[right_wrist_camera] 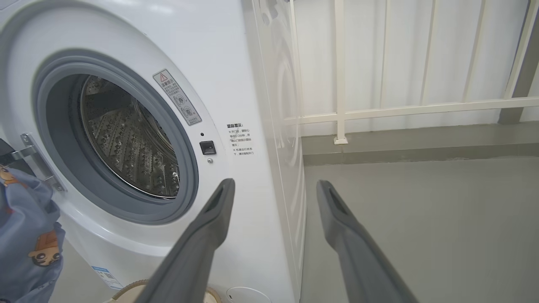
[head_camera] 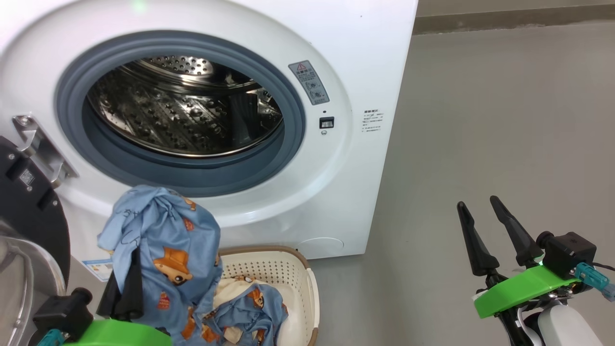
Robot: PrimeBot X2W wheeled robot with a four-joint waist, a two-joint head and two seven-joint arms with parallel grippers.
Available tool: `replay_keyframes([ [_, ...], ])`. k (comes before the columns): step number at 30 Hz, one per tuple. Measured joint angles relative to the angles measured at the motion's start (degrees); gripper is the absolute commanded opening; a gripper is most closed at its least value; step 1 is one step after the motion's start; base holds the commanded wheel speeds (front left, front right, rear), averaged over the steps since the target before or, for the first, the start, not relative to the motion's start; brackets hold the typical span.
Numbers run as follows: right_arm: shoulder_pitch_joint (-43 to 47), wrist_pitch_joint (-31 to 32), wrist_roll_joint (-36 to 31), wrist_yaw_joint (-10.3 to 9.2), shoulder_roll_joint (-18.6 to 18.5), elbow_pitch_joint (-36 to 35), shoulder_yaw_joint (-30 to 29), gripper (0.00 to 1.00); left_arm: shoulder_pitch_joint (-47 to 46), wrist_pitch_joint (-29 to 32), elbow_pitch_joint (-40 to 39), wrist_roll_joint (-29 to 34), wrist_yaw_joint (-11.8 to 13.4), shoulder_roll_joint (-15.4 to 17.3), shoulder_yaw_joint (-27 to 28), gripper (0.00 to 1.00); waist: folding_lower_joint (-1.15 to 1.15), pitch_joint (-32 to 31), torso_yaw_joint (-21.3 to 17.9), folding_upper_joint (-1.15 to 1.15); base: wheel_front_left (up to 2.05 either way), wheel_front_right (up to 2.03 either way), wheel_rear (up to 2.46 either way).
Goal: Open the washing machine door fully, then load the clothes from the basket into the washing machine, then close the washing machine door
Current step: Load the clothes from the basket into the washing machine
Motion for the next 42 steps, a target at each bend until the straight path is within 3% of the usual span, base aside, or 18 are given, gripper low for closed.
replay_keyframes([
  [17, 0.0, 0.0, 0.0, 0.0, -0.1, -0.4, 0.1, 1.0, -2.7, -0.2, 1.2, 1.6, -2.7, -3.2, 2.2, 0.0, 0.0, 1.4, 0.5, 0.0, 0.0, 0.0, 0.0],
  [25, -1.7, 0.0, 0.0, 0.0, 0.1, -1.1, 1.2, 1.0, -17.0, 0.1, 10.1, 1.5, -4.1, -3.2, 1.4, 0.0, 0.0, 4.9, -0.7, 0.0, 0.0, 0.0, 0.0],
  [42, -11.0, 0.0, -0.2, 0.0, 4.3, -4.6, 1.5, 1.0, -52.6, 0.3, 37.4, 1.8, -5.3, 0.2, 1.3, 0.0, 0.0, 20.8, -6.6, 0.0, 0.0, 0.0, 0.0],
])
